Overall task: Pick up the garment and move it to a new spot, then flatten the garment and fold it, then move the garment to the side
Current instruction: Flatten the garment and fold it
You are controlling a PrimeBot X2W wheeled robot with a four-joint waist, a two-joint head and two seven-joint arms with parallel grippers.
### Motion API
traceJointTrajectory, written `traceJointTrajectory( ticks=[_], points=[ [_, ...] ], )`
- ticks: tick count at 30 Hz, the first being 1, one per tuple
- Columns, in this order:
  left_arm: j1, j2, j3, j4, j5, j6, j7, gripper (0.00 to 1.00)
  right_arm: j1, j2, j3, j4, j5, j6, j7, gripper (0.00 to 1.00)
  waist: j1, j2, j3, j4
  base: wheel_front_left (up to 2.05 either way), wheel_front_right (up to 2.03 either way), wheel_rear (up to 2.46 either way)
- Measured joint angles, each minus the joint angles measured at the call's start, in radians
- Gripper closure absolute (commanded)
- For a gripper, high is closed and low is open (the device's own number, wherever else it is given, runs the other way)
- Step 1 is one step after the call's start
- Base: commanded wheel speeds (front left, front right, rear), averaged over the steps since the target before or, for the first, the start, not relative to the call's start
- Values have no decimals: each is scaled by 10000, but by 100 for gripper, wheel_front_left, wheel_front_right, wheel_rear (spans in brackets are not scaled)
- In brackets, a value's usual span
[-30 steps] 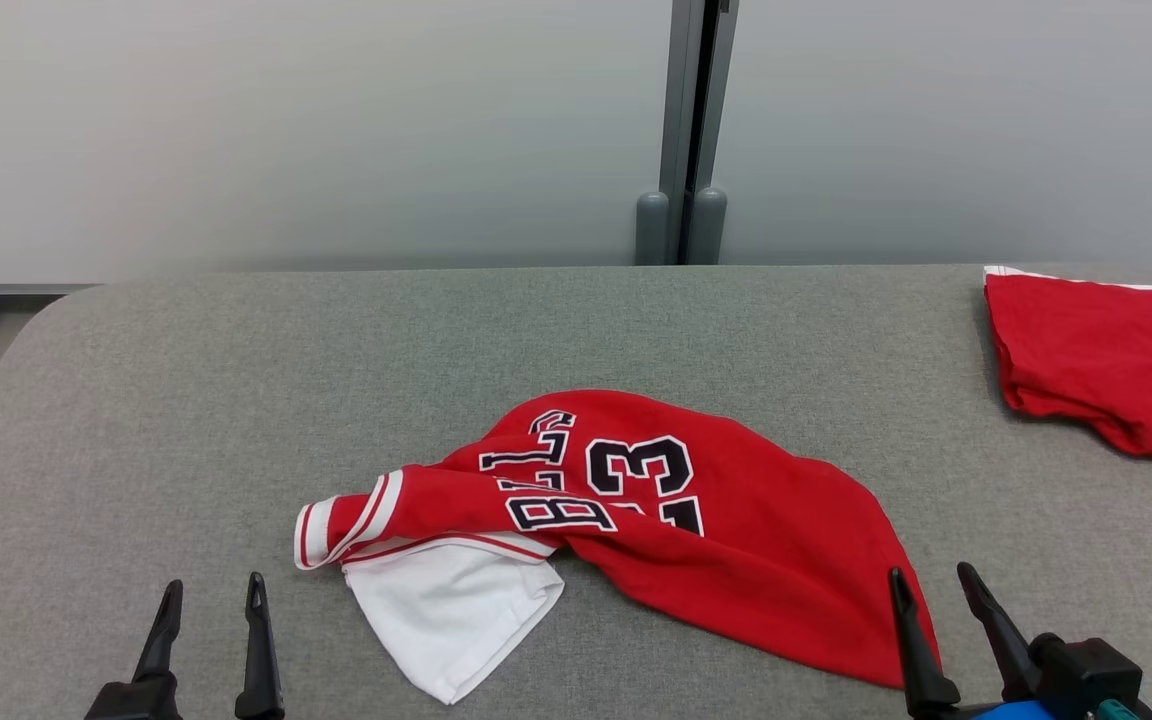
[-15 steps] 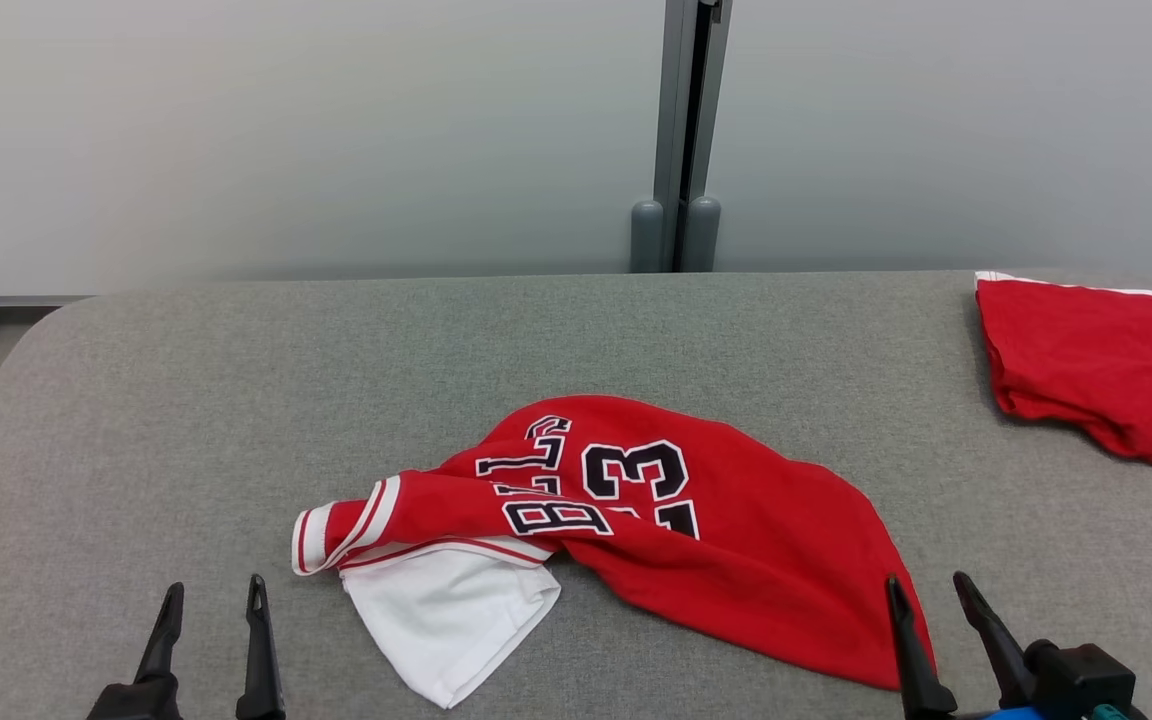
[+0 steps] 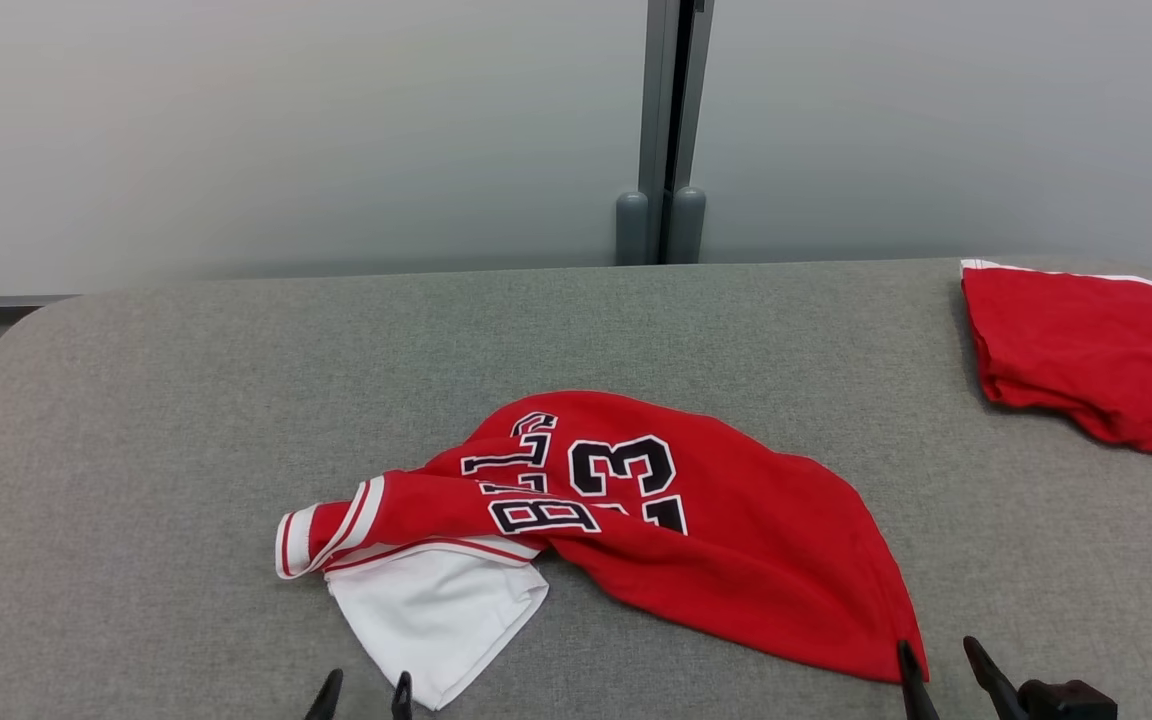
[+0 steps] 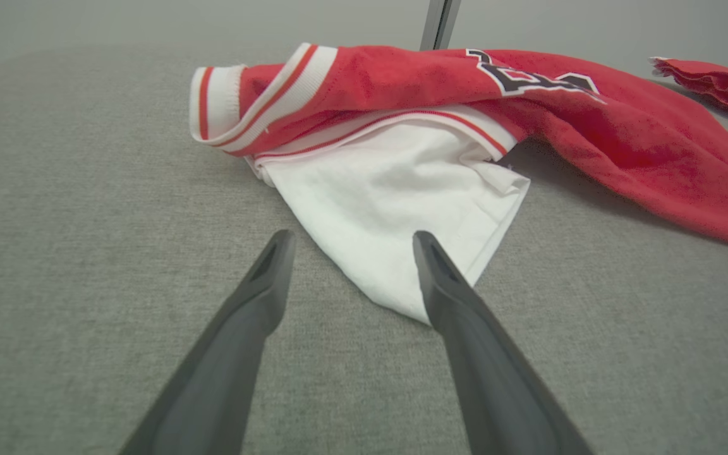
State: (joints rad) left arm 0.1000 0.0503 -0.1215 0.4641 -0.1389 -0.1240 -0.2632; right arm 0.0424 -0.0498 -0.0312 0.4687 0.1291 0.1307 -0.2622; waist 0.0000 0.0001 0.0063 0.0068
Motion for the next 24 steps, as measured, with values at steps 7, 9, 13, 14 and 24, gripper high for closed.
traceJointTrajectory(
  ticks=[7, 9, 13, 14, 24],
  points=[
    [-132, -4, -621, 1045, -690, -2, 2, 0, -271, 0, 201, 527, 56, 0, -2, 0, 1, 0, 181, -122, 0, 0, 0],
    [-307, 6, -802, 1275, -754, -4, 2, 0, -319, 4, 280, 734, 69, 0, -2, 0, 1, 1, 237, -137, 0, 0, 0],
    [-629, 2, -970, 1592, -1066, -4, 2, 0, -470, 4, 366, 1126, 144, 0, -2, 0, 1, 1, 366, -184, 0, 0, 0],
    [-731, 2, -1028, 1659, -1189, -6, 4, 0, -546, 2, 387, 1235, 148, 0, 0, 0, 1, 1, 402, -194, 0, 0, 0],
    [-1437, 4, -1400, 2468, -1839, -56, -38, 0, -1123, -6, 871, 2025, 606, 0, -25, 0, 0, 0, 648, -295, 0, 0, 0]
  ],
)
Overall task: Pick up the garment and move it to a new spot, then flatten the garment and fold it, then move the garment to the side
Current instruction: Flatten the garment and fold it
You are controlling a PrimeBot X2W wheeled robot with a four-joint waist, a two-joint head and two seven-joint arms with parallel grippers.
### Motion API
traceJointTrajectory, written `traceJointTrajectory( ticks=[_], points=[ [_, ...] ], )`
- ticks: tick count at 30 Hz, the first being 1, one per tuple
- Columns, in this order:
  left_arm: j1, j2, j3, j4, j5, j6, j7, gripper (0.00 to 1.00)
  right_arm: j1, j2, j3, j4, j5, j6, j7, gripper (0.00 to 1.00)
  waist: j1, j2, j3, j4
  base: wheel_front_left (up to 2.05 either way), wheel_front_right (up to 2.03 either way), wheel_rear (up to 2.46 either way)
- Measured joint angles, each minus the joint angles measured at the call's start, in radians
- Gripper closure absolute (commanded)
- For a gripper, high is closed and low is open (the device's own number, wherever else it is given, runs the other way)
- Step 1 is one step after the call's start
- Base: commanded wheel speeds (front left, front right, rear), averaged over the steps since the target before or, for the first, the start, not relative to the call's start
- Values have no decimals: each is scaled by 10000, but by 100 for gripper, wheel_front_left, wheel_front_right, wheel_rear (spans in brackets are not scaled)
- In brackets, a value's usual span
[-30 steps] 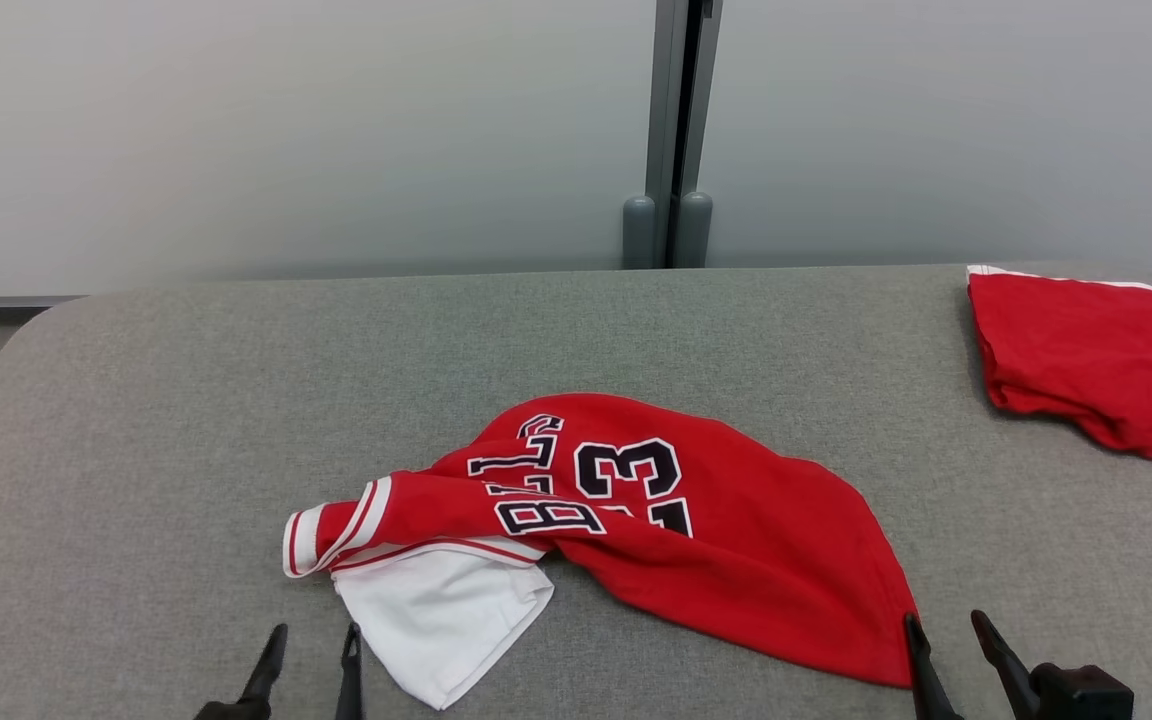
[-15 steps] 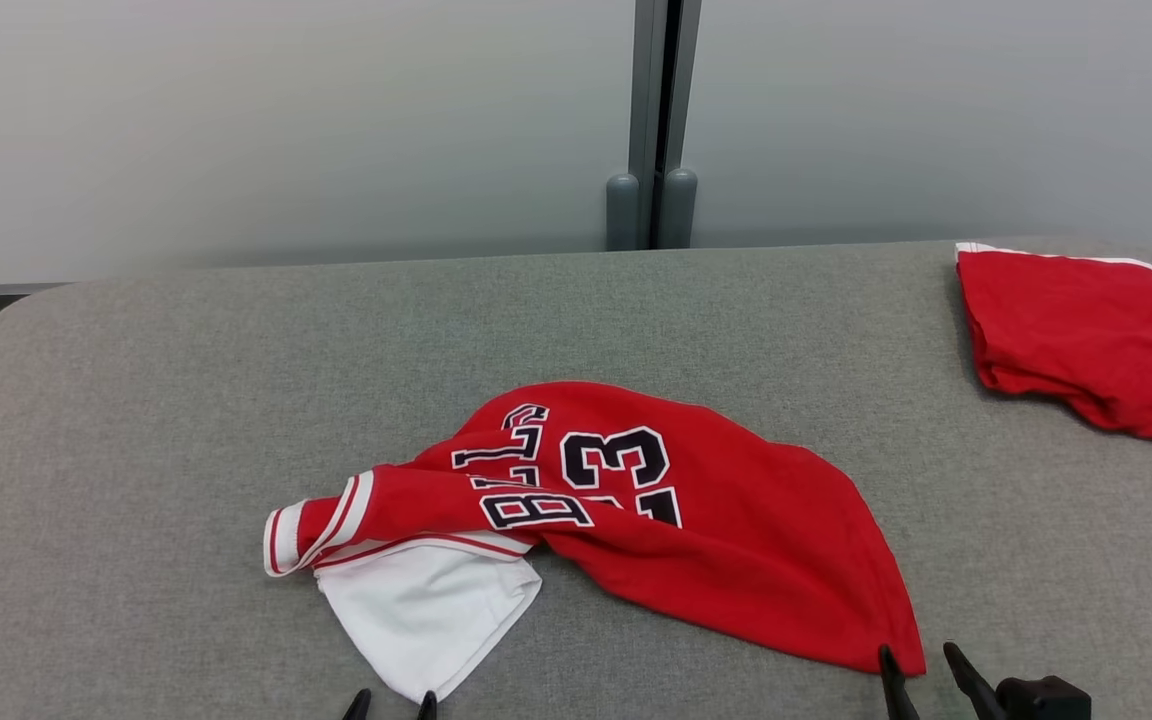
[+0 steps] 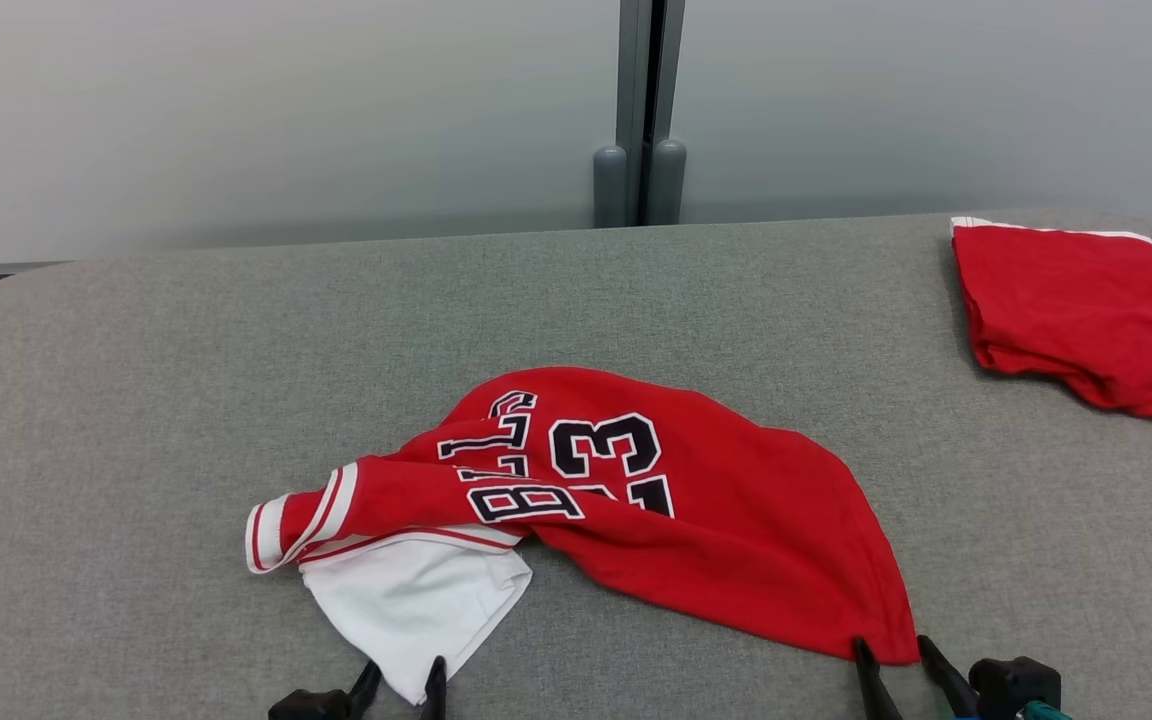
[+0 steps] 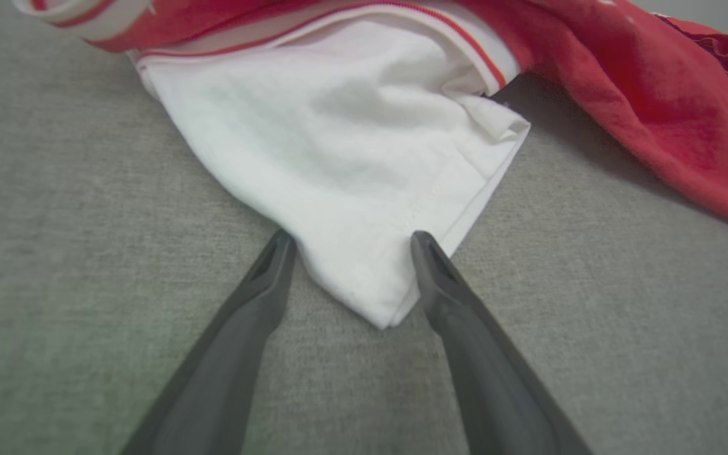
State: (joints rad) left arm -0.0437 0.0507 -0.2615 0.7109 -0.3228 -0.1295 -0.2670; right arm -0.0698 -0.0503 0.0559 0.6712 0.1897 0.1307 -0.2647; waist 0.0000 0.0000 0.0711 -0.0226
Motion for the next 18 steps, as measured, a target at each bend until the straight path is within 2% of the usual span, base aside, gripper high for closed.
traceJointTrajectory(
  ticks=[1, 2, 3, 4, 5, 6, 14, 18],
  points=[
    [-52, 0, -46, 84, -58, 0, -4, 0, -46, 0, 67, 40, 92, 0, -4, 0, 0, 0, 10, 2, 0, 0, 0],
    [-116, 0, -105, 198, -132, 0, -12, 0, -82, 0, 132, 59, 180, -2, -4, 27, 0, 0, 15, 6, 0, 0, 0],
    [-186, 0, -171, 290, -186, 0, -35, 19, -94, -4, 240, 56, 286, -2, -4, 63, 0, 0, 15, 10, 0, 0, 0],
    [-231, 4, -224, 305, -240, 0, -33, 68, -94, 0, 309, 29, 399, -2, -4, 100, 0, 0, 13, 12, 0, 0, 0],
    [-257, 17, -259, 272, -297, 0, -31, 89, -94, 2, 357, -15, 435, -2, -2, 100, 0, 0, 7, 15, 0, 0, 0],
    [-262, 23, -278, 201, -305, 0, -17, 100, -92, 2, 397, -109, 472, -2, 4, 100, 0, 1, 2, 21, 0, 0, 0],
    [-471, 21, 38, -1580, -378, -2, 29, 100, -279, 15, 591, -1620, 984, -2, 8, 100, 0, 1, 156, 107, 0, 0, 0],
    [-1590, 560, 119, -2397, -336, -2, 27, 100, -1423, 15, 656, -2278, 757, 0, 8, 100, 0, 1, 476, 106, 0, 0, 0]
  ],
)
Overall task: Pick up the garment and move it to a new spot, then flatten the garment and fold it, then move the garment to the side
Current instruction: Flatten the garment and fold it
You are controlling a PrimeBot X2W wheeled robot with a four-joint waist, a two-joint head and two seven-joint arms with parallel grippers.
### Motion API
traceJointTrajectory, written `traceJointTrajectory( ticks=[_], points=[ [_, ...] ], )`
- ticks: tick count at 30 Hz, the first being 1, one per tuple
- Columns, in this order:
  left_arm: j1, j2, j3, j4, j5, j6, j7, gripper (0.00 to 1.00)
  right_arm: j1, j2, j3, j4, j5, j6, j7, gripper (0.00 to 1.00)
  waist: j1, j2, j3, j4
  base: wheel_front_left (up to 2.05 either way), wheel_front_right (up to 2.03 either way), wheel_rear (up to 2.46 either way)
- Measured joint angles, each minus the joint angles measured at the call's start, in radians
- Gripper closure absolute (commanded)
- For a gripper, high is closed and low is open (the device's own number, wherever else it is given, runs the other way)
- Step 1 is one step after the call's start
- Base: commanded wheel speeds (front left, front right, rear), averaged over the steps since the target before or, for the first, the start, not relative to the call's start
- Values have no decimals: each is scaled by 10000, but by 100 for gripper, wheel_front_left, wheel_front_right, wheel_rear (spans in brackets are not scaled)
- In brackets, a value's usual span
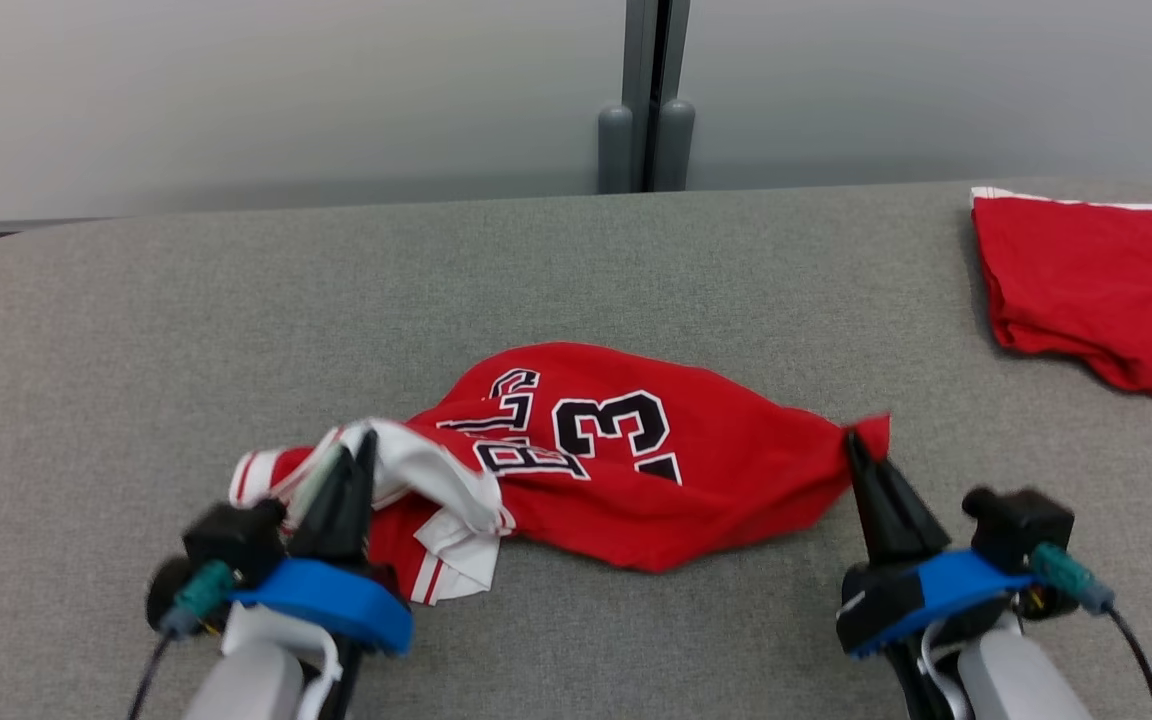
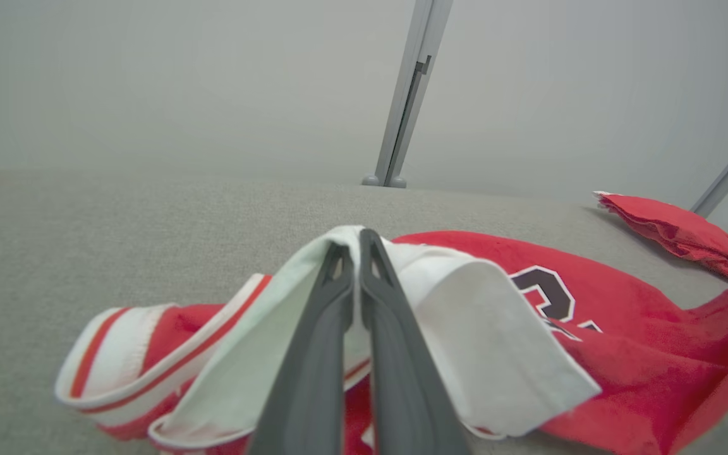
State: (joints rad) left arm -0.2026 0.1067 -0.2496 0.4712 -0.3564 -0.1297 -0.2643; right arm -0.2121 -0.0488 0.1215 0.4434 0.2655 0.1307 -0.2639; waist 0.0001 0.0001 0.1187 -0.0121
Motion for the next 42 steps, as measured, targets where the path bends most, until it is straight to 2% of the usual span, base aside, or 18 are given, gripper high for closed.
traceJointTrajectory(
  ticks=[3, 7, 15, 20, 25, 31, 37, 40, 42],
  points=[
    [-1302, 629, 52, -205, -134, 0, 0, 100, -1253, -13, 25, -81, 19, 0, 0, 100, 0, 0, 349, -45, 0, 0, 0],
    [-3698, 1513, -21, -119, -345, 0, -2, 100, -3686, -134, 84, 257, 159, 0, -2, 100, 2, 1, 1019, -223, 0, 0, 0],
    [-9087, 2621, -313, 1037, -1214, -2, 316, 100, -9023, -192, 144, 2351, 995, 0, 2, 100, 5, 3, 2591, -528, 0, 0, 0],
    [-11971, 2817, -686, 1862, -1499, -2, 353, 100, -11673, -247, -104, 3699, 1381, 0, 0, 100, 4, 3, 3254, -526, 0, 0, 0],
    [-13655, 2769, -1361, 2445, -1540, -2, 274, 100, -13224, -550, -330, 4500, 1513, 0, -2, 100, 1, 2, 3534, -417, 0, 0, 0],
    [-14254, 2619, -2092, 2982, -2123, -2, 144, 100, -13611, -734, -31, 5097, 1490, 0, -2, 100, -1, 0, 3644, -350, 0, 0, 0],
    [-12816, 2642, -2368, 3030, -2736, -2, 40, 100, -12532, -685, 178, 5110, 1802, 0, -2, 100, 0, 0, 3723, -408, 0, 0, 0],
    [-11531, 2683, -1820, 2439, -2692, -2, 35, 100, -11542, -604, 311, 4836, 2002, -2, 0, 100, 1, 1, 3690, -443, 0, 0, 0],
    [-10398, 2610, -1124, 1837, -2685, 54, 23, 100, -10777, -525, 570, 4495, 2123, 0, 2, 100, 0, 0, 3584, -466, 0, 0, 0]
  ],
)
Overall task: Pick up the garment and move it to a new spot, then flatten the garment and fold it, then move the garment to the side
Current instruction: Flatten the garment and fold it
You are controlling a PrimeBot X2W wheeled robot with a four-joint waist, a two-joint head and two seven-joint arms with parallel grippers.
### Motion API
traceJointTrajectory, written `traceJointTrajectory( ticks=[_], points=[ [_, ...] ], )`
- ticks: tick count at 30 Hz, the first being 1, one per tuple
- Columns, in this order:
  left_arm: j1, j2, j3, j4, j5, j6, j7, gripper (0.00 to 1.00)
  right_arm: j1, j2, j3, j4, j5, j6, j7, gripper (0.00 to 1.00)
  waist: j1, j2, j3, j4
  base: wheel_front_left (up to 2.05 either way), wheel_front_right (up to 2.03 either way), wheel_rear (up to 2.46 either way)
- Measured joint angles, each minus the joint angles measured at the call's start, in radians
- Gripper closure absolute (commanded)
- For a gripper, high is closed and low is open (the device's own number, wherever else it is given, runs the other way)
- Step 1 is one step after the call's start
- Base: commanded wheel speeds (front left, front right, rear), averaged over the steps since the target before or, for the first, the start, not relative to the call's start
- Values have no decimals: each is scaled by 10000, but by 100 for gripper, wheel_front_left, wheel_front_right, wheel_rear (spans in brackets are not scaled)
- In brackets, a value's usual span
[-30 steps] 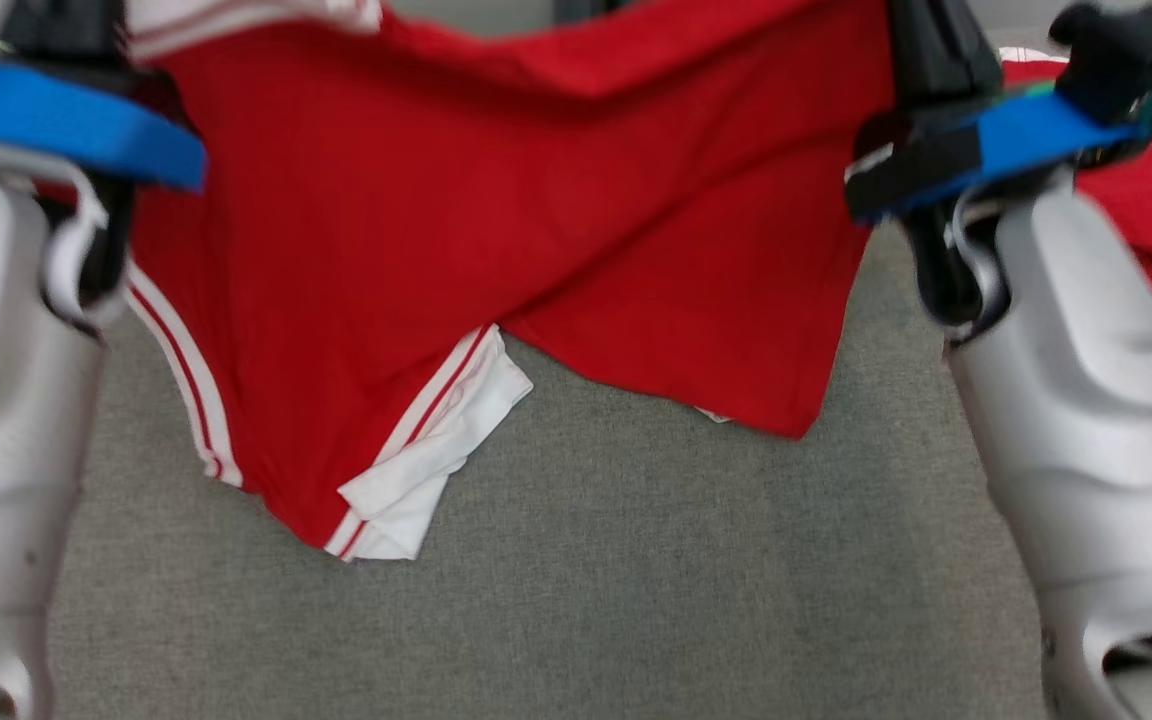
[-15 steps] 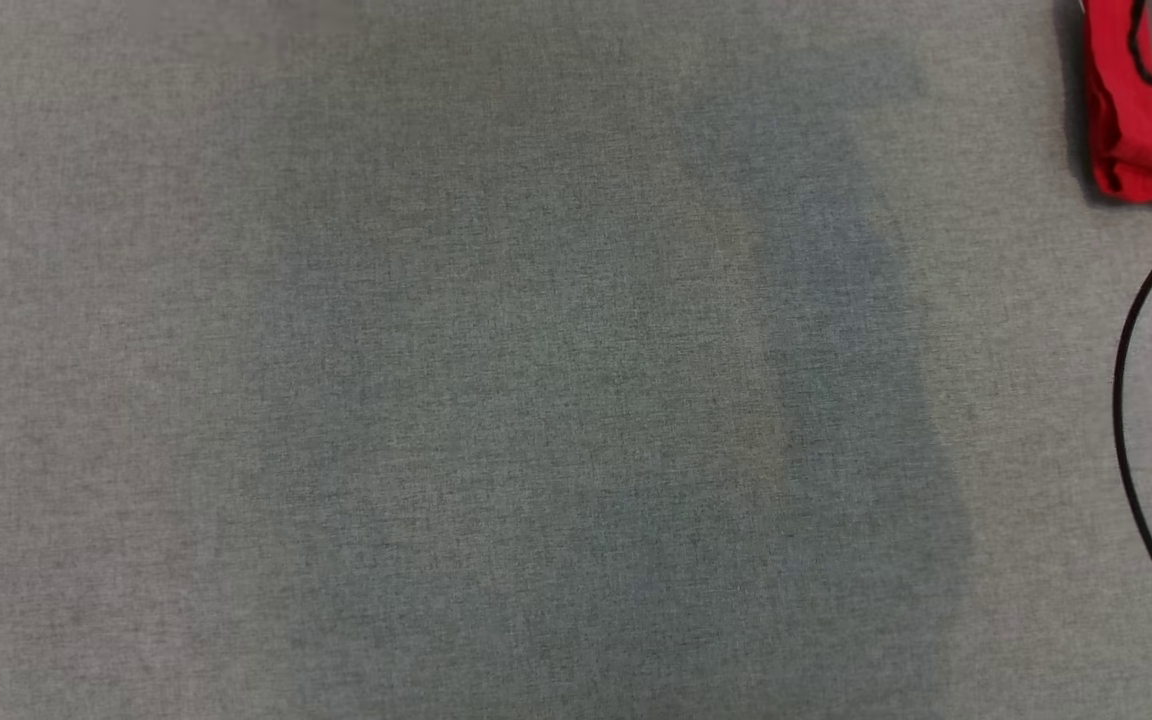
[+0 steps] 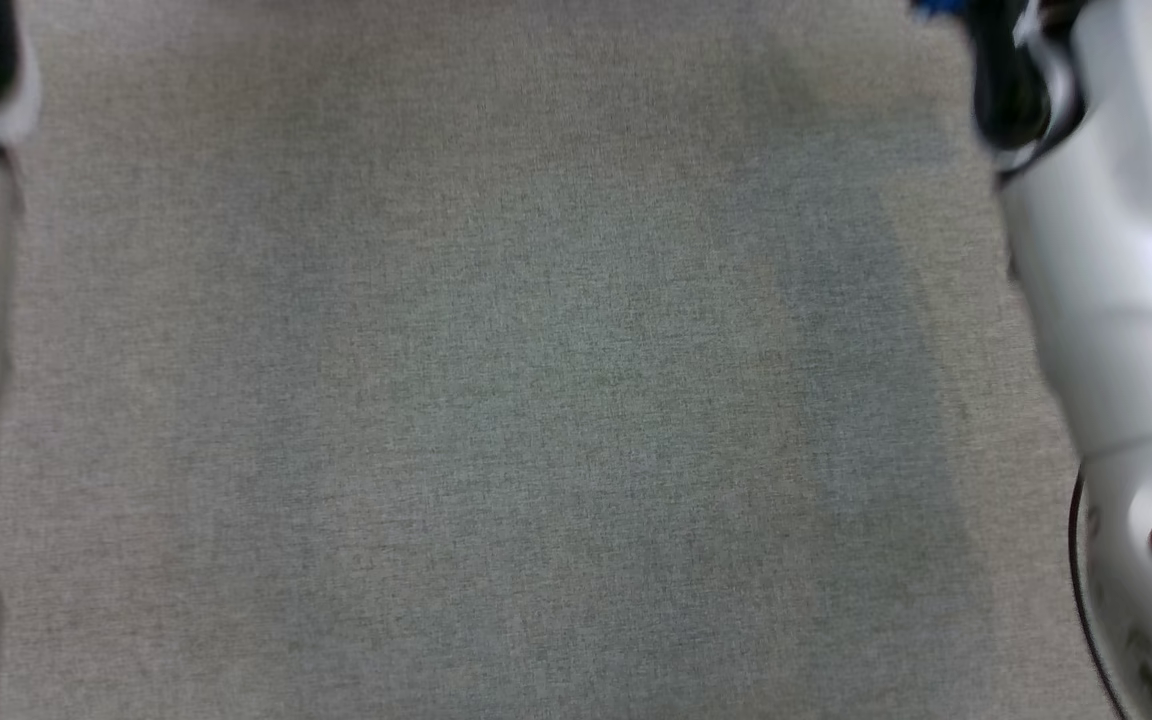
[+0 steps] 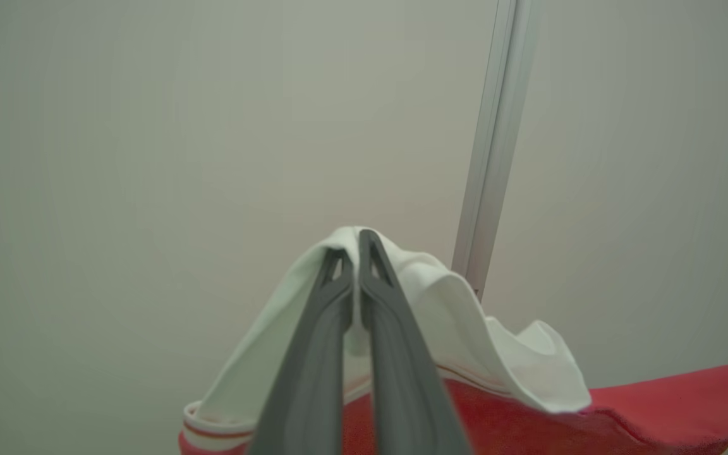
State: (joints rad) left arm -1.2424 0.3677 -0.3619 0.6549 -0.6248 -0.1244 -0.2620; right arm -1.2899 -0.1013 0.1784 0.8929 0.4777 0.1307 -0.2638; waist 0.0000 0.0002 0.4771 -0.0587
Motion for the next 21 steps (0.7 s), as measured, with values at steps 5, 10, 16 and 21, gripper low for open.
traceJointTrajectory(
  ticks=[5, 10, 16, 21],
  points=[
    [3266, -541, 1262, -1584, 723, 123, 2, 100, 2560, -50, 343, -1170, 556, 0, -2, 100, -1, 0, -419, 70, 0, 0, 0],
    [6357, -1321, 2301, -2801, 1476, 180, 2, 100, 4929, -291, 606, -2155, 1120, 0, -2, 100, -2, -3, -915, 196, 0, 0, 0],
    [9238, -2188, 3183, -3774, 2052, 84, 2, 100, 7344, -491, 830, -3104, 1538, 0, -2, 100, -3, -4, -1767, 311, 0, 0, 0],
    [11213, -2796, 3603, -4303, 2253, 12, 4, 100, 9110, -658, 635, -3519, 1873, 0, -2, 100, -3, -5, -2584, 403, 0, 0, 0]
  ],
)
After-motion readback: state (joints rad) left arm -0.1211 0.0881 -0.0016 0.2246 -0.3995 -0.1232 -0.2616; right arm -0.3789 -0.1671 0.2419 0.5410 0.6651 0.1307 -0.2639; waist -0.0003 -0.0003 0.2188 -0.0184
